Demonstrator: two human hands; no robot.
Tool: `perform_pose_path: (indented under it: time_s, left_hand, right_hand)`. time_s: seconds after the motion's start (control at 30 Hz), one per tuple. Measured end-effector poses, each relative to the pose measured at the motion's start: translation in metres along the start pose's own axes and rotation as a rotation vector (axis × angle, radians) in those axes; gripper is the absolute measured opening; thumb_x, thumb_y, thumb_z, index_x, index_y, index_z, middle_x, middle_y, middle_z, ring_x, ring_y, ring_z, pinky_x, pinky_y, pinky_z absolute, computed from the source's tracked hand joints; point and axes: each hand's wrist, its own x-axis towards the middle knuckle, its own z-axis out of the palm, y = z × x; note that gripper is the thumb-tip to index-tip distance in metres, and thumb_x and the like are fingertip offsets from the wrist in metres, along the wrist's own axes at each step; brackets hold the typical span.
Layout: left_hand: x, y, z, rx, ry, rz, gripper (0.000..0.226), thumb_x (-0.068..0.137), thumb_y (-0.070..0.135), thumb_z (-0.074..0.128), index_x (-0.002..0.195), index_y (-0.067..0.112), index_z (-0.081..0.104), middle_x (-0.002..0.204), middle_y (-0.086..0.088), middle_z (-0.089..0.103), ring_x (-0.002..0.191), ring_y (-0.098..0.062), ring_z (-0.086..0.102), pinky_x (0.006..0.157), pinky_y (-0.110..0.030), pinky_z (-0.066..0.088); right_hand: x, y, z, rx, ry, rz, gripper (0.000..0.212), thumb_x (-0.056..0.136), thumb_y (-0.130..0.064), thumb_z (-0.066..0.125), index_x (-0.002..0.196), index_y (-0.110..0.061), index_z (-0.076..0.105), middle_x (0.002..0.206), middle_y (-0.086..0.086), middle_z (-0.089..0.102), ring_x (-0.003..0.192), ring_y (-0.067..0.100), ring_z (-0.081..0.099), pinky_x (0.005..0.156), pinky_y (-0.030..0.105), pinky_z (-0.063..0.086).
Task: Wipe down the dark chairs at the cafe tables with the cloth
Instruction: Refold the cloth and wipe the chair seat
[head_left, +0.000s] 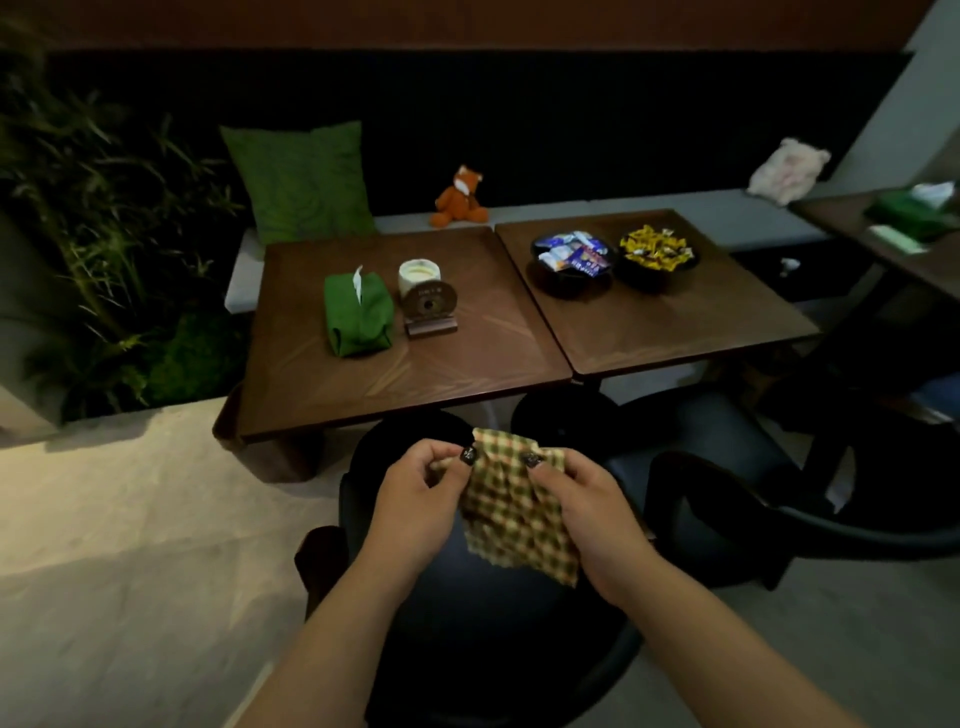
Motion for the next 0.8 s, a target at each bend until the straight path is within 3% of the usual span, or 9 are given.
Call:
perform_pose_path:
  time_s: [0.1, 0.17, 0.33, 0.43, 0.53, 0.67, 0.8]
  left_hand:
    - [-0.029, 0.006, 0.001, -0.011, 0.024, 0.021, 0.01, 0.094, 0.021, 0.059, 0.089, 0.026, 0.066, 0.091, 0.005, 0.07, 0.088, -0.01, 0.066, 0.08, -0.031, 0.053]
    - [-0.048, 0.011, 0.004, -0.032, 0.068, 0.045, 0.011, 0.094, 0.023, 0.06, 0.086, 0.028, 0.065, 0.087, 0.008, 0.07, 0.084, -0.009, 0.066, 0.074, -0.029, 0.054]
    - [-0.081, 0.036, 0.02, -0.057, 0.168, 0.132, 0.013, 0.094, 0.025, 0.061, 0.084, 0.033, 0.064, 0.076, 0.019, 0.068, 0.073, 0.006, 0.063, 0.056, -0.01, 0.045]
    - [-0.095, 0.057, 0.039, -0.023, 0.222, 0.204, 0.013, 0.094, 0.024, 0.061, 0.085, 0.033, 0.064, 0.078, 0.017, 0.069, 0.075, 0.008, 0.063, 0.057, -0.008, 0.045]
    - [-0.112, 0.07, 0.066, -0.116, 0.255, 0.239, 0.015, 0.095, 0.017, 0.06, 0.087, 0.028, 0.066, 0.077, 0.017, 0.072, 0.072, 0.006, 0.066, 0.056, -0.008, 0.047]
    - [-0.134, 0.081, 0.104, -0.256, 0.215, 0.199, 0.015, 0.096, 0.013, 0.057, 0.094, 0.022, 0.069, 0.084, 0.011, 0.075, 0.078, -0.002, 0.07, 0.06, -0.011, 0.05]
    - [-0.148, 0.083, 0.113, -0.299, 0.292, 0.171, 0.01, 0.094, 0.02, 0.062, 0.092, 0.026, 0.07, 0.084, 0.012, 0.075, 0.078, -0.003, 0.071, 0.059, -0.013, 0.051]
  right_hand:
    - [-0.024, -0.002, -0.006, -0.037, 0.07, -0.063, 0.017, 0.087, -0.028, 0.064, 0.104, -0.031, 0.06, 0.094, -0.008, 0.072, 0.085, 0.005, 0.068, 0.072, 0.025, 0.052]
    - [-0.038, -0.006, -0.014, -0.081, 0.099, -0.11, 0.024, 0.085, -0.031, 0.066, 0.105, -0.031, 0.053, 0.087, -0.011, 0.072, 0.077, 0.0, 0.066, 0.065, 0.02, 0.048]
    - [-0.058, -0.026, -0.035, -0.349, 0.145, -0.374, 0.02, 0.084, -0.025, 0.067, 0.091, -0.032, 0.05, 0.096, -0.009, 0.058, 0.086, 0.002, 0.057, 0.068, 0.017, 0.042]
    - [-0.062, -0.044, -0.049, -0.433, 0.023, -0.518, 0.004, 0.088, -0.025, 0.064, 0.088, -0.026, 0.06, 0.1, -0.006, 0.054, 0.092, 0.006, 0.056, 0.078, 0.016, 0.044]
    - [-0.07, -0.06, -0.07, -0.325, -0.153, -0.465, 0.01, 0.088, -0.029, 0.064, 0.096, -0.024, 0.067, 0.108, -0.001, 0.059, 0.096, 0.008, 0.06, 0.086, 0.024, 0.05]
    - [-0.083, -0.071, -0.109, -0.362, -0.327, -0.457, 0.016, 0.088, -0.018, 0.065, 0.099, -0.029, 0.069, 0.102, -0.002, 0.07, 0.094, 0.01, 0.066, 0.083, 0.025, 0.052]
    - [-0.085, -0.077, -0.134, -0.253, -0.291, -0.363, 0.024, 0.095, -0.01, 0.053, 0.088, -0.023, 0.072, 0.088, 0.0, 0.075, 0.089, 0.018, 0.069, 0.077, 0.029, 0.055]
